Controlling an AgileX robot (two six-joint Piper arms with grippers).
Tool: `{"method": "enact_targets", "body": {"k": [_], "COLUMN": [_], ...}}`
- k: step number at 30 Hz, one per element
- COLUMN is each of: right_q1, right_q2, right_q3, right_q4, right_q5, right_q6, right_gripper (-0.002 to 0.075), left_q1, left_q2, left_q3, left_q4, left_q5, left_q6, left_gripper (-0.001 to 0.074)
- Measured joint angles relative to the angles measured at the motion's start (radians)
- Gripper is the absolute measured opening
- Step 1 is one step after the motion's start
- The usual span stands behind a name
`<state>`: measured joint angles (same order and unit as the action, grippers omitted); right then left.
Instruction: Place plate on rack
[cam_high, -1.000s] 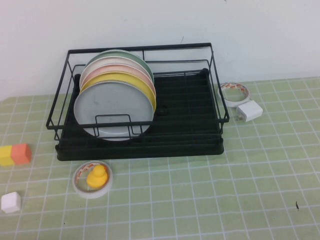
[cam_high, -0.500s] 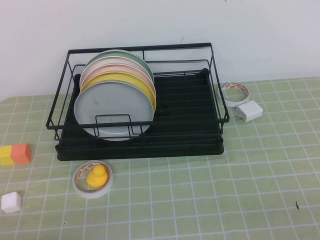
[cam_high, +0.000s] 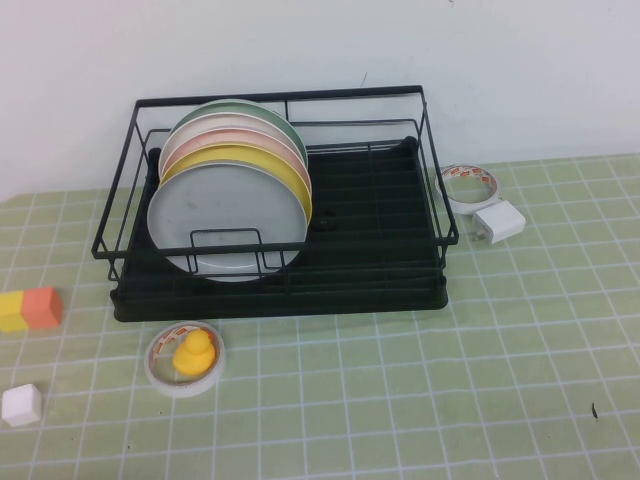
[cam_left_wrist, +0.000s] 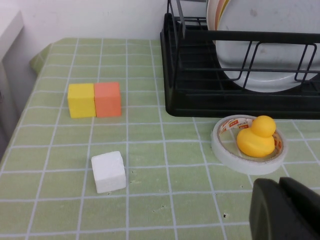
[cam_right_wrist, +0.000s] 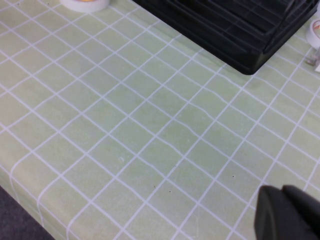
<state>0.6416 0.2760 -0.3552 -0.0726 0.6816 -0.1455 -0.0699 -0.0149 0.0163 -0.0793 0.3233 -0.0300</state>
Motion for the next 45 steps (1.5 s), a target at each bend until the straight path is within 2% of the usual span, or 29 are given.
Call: {"method": "enact_targets", "body": {"k": [15, 18, 25, 28, 33, 37, 45], "right_q1": [-0.006, -0.075, -0.367, -0.462, -0.544, -0.601, -0.632], "right_q2": [-0.033, -0.085, -0.243, -0.281, -0.287, -0.288, -0.288], "right_q3": [0.0, 0.007, 0.152, 0.25, 0.365, 0.372, 0.372], "right_q4": [0.0, 0.0, 0.007, 0.042, 0.085, 0.087, 0.089], "right_q5": [-0.001, -0.01, -0.168, -0.251, -0.319, -0.328, -0.328], "right_q6": [-0.008, -0.026, -0.026, -0.025, -0.022, -0.022, -0.022], "right_gripper": [-0.0002, -0.0002, -0.0002, -0.0002, -0.0002, -0.0002, -0.0002], "left_q1": [0.0, 0.0, 0.0, 0.0, 0.0, 0.0, 0.0], "left_q2": [0.0, 0.0, 0.0, 0.0, 0.0, 0.0, 0.0], "left_q3": [0.0, 0.0, 0.0, 0.0, 0.0, 0.0, 0.0], "left_q4": [0.002, 0.002, 0.002, 0.002, 0.002, 0.002, 0.002], "left_q5": [0.0, 0.0, 0.0, 0.0, 0.0, 0.0, 0.0], "left_q6": [0.003, 0.003, 0.003, 0.003, 0.003, 0.004, 0.004], "left_gripper": [-0.0001, -0.0001, -0.0001, -0.0001, -0.0001, -0.0001, -0.0001]}}
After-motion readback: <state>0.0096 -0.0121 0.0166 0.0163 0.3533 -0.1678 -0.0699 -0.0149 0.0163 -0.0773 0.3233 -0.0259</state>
